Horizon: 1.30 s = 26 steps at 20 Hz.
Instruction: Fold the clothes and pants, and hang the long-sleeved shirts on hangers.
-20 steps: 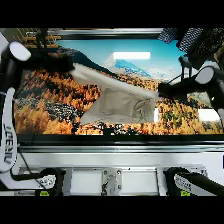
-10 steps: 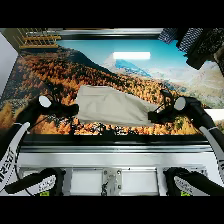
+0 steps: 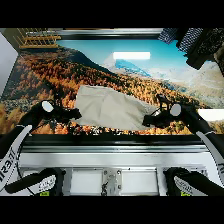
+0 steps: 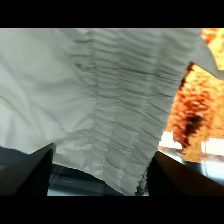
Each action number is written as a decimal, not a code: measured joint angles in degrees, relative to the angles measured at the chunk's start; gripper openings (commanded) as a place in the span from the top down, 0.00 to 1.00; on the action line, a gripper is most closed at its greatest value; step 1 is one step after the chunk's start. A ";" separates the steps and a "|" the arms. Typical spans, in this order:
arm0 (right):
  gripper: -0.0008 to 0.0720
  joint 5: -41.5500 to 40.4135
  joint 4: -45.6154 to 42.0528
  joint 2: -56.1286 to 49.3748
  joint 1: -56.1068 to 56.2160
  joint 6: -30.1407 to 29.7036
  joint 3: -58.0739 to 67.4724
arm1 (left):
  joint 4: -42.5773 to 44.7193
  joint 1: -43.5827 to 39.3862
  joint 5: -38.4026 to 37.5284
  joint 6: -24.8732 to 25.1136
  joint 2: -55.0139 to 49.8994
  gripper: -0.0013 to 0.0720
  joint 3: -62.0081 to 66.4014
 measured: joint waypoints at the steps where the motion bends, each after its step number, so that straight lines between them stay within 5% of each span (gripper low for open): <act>1: 0.13 0.72 1.38 1.01 -1.01 -1.27 0.72 | 0.00 0.39 -0.90 0.00 1.29 0.29 1.03; 2: 0.02 1.99 2.73 2.49 -2.71 -2.62 1.62 | 0.00 0.96 -2.16 -0.02 2.95 0.29 2.23; 5: 0.02 6.36 4.92 7.04 -10.38 -6.43 3.13 | 0.00 2.71 -6.27 -0.17 8.59 0.30 4.98; 6: 0.02 8.04 5.68 8.02 -13.62 -7.98 3.23 | 0.00 3.02 -7.21 -0.17 10.34 0.37 5.27; 8: 0.02 10.01 7.87 8.59 -19.67 -11.50 2.40 | 0.00 2.91 -8.15 -0.20 13.66 0.85 4.92; 9: 0.02 10.27 9.68 8.20 -22.45 -13.55 1.44 | -0.02 2.45 -8.31 -0.20 14.93 0.98 4.39; 18: 0.02 3.37 33.97 -11.41 -29.49 -34.73 -5.88 | -0.17 -8.17 -4.07 -1.97 18.99 0.98 -0.20; 21: 0.12 3.21 40.89 -16.15 -27.23 -37.99 -6.10 | -0.17 -10.12 -3.10 -2.78 18.69 0.98 -0.24; 23: 0.30 1.73 43.41 -17.62 -24.76 -39.04 -6.16 | -0.17 -10.73 -2.84 -3.02 18.62 0.98 -0.26; 26: 0.96 -1.66 45.35 -18.78 -21.03 -39.71 -6.36 | -0.17 -11.13 -2.67 -3.39 18.56 0.98 -0.26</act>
